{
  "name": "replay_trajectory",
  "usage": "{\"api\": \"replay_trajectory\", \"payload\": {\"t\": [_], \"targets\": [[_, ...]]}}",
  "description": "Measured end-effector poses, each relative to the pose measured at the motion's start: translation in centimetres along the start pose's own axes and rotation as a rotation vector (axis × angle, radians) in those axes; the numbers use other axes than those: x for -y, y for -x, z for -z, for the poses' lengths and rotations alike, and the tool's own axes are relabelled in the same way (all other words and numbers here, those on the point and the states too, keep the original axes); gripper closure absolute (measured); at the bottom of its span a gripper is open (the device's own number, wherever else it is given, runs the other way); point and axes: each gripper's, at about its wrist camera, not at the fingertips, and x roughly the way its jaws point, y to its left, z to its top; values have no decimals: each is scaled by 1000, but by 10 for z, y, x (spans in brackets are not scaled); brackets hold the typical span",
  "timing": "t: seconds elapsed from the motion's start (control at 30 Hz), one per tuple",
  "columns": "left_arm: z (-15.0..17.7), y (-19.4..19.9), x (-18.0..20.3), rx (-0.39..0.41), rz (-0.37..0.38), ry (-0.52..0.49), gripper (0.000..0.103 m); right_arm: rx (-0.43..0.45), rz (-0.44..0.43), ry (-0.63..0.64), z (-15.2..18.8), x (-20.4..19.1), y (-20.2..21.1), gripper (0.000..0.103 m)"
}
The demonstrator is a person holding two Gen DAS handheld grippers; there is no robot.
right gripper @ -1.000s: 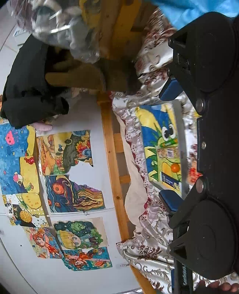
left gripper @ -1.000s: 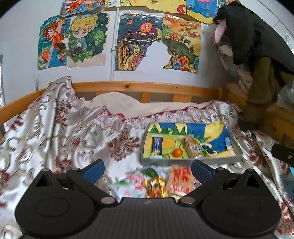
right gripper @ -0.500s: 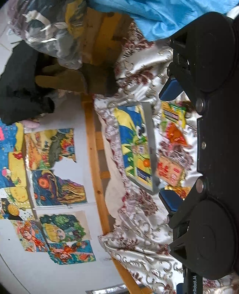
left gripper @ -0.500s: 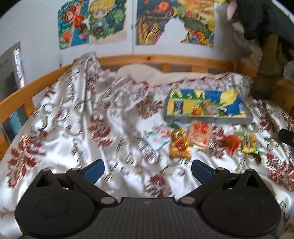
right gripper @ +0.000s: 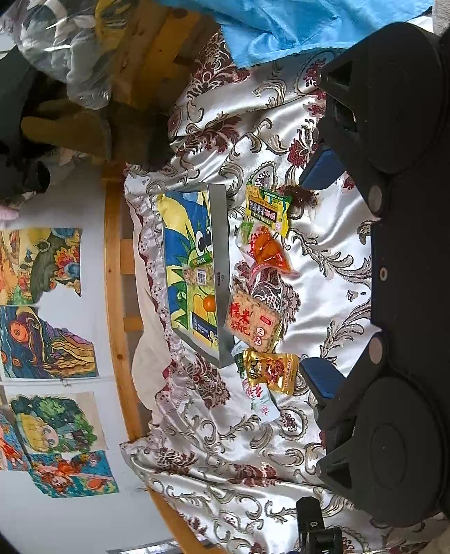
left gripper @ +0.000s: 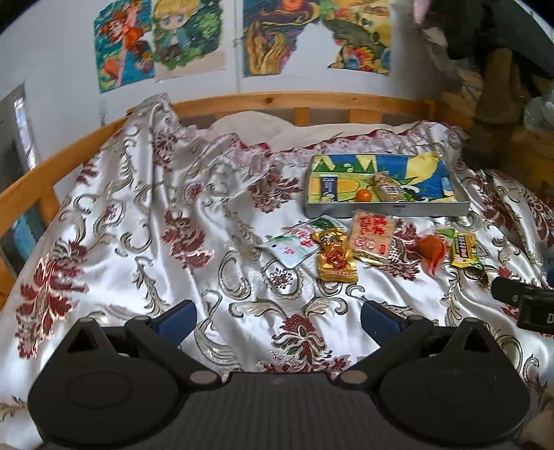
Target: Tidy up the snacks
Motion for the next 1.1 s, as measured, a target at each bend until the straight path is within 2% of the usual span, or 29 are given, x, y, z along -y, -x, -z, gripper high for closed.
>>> {"api": "replay_trajectory", "payload": {"t": [0.1,0.33,0.5,0.6,0.7,0.87,1.0,1.1], "targets": [[-1,0,2,7,16,-13,0,-16,1,-3,0,0,-3,1],[-6,-3,6,19,-2,-51,0,-21,-5,-7,-2,1,-6,1],[-12,-9,2,5,53,-19,0,-24,-10,5,-2,0,-8,0],[-18,-14,3,9,56,-59,0,-23,-13,0,-2,0,-8,1],[-25,-23,3,-19,72,-92,0,-24,-14,-7,-3,1,-10,1],[-33,-40,0,-32,133,-103,0,-27,-11,-15,-6,1,-13,1],[-36,-46,-7,-13,147,-71,0,-3,-88,-74,-13,9,-14,1],[-37,-54,-11,-44,151,-47,0,36,-132,-92,-25,14,-17,1]]}}
